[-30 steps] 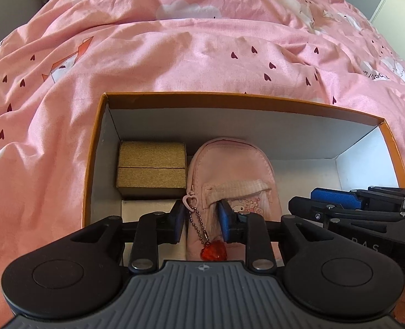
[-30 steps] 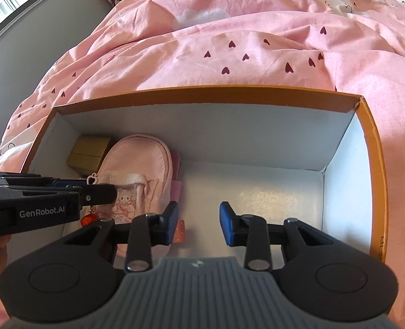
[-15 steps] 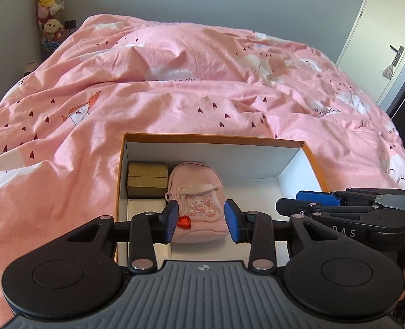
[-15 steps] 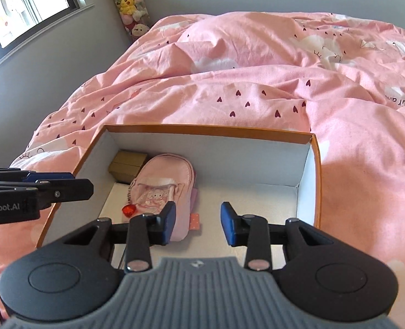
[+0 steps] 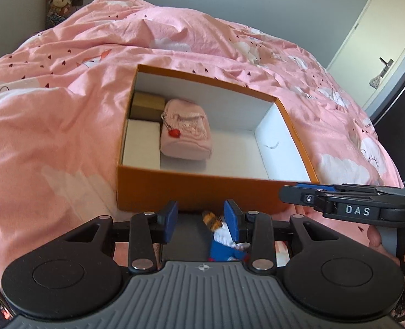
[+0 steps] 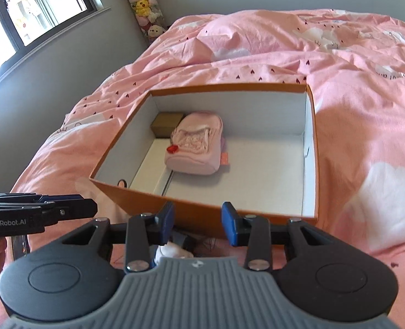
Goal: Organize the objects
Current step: 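Move both grippers out of the shoebox down to the items beside it, then grasp black square box with left gripper while right gripper grasps PHOTO CARD box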
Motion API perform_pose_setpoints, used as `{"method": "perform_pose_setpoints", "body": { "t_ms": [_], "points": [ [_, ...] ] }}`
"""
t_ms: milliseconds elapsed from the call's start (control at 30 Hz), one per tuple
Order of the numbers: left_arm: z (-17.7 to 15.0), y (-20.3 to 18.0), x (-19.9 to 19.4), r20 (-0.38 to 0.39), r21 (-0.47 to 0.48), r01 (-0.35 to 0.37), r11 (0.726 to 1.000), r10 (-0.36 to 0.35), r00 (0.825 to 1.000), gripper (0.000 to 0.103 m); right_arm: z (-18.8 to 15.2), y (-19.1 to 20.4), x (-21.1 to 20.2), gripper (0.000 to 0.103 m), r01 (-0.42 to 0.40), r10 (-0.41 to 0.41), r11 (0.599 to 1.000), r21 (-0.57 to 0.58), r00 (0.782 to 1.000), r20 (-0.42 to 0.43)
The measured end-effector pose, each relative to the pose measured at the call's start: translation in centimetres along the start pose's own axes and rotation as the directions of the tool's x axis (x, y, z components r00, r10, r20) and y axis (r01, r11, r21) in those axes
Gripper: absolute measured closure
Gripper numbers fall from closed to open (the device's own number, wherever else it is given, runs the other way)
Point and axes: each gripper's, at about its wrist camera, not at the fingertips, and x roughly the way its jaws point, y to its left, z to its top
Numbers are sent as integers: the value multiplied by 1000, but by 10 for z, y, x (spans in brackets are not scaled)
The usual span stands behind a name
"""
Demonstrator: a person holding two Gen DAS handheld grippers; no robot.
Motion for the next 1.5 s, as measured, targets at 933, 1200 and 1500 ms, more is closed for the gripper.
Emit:
{"method": "perform_pose_setpoints", "body": {
  "t_ms": [933,1200,1500],
  "points": [
    [-39,6,38,-104,-7,14,1000,-14,994,52,-35,2,30,57,80,-87,996,-48,978,-191],
    [-24,37,79,-156,-78,-20,997,8,988,37,-13,-14,69,61,82,-95,995,-57,956,-277],
    [-28,59,117,-223,-219,2,976,-52,973,27,-19,-27,90,60,62,-61,998,-9,943,-327]
  ]
}}
